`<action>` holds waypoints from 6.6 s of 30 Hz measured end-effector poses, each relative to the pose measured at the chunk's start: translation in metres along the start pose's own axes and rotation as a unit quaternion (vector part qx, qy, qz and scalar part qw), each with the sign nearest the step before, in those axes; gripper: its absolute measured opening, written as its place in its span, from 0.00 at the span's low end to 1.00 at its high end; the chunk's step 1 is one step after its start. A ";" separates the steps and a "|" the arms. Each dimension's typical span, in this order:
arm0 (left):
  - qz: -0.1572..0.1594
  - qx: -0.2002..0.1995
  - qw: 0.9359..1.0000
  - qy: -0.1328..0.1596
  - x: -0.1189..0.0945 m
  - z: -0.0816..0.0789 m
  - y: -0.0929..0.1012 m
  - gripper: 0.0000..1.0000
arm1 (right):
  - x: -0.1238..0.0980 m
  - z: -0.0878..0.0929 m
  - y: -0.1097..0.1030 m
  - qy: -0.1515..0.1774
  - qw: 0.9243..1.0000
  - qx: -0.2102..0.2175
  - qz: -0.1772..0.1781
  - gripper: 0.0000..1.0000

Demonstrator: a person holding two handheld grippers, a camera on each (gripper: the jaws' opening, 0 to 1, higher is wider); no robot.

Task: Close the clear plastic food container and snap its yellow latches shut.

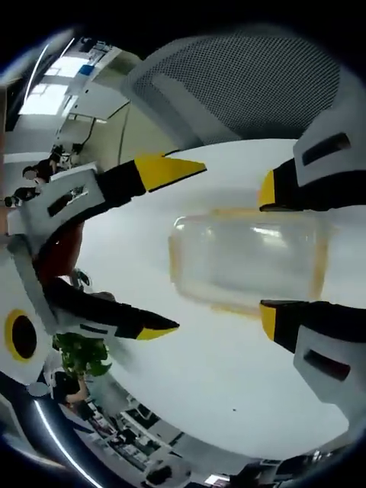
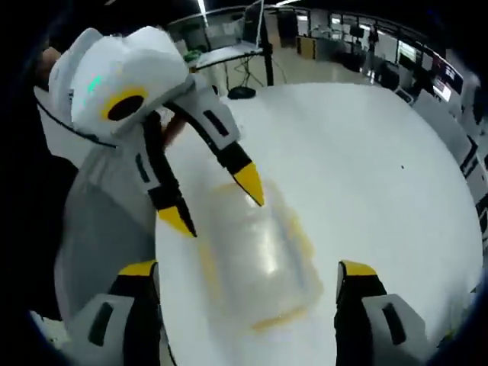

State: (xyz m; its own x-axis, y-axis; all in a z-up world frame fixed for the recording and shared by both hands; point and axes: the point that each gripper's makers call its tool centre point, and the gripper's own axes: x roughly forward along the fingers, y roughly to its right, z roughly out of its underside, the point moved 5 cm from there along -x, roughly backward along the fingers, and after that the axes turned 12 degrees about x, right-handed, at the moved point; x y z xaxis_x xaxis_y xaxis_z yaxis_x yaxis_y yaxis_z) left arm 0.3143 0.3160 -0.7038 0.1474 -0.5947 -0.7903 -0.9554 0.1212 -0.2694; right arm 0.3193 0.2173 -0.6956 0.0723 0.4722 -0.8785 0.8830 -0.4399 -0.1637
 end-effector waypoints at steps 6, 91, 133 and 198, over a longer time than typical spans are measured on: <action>0.003 0.004 1.000 -0.007 -0.003 0.007 -0.005 0.45 | 0.000 0.002 0.002 -0.035 0.996 -0.074 0.024 0.86; 0.093 0.052 0.987 -0.119 0.050 0.039 0.001 0.89 | 0.057 0.022 0.012 -0.048 0.994 -0.097 0.008 0.83; 0.097 0.044 0.989 -0.099 0.023 0.078 0.003 0.90 | 0.089 -0.018 -0.010 -0.056 0.995 -0.077 0.013 0.87; 0.089 0.011 0.990 -0.105 -0.013 0.130 0.001 0.92 | 0.124 -0.074 -0.029 -0.058 0.994 -0.092 0.017 0.90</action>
State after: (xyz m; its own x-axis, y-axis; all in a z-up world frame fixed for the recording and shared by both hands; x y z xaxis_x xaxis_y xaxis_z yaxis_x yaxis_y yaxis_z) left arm 0.3446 0.4269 -0.7657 0.0293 -0.3844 -0.9227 -0.9655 0.2280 -0.1256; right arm 0.3369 0.3447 -0.7665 0.0583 0.3639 -0.9296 0.9518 -0.3012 -0.0582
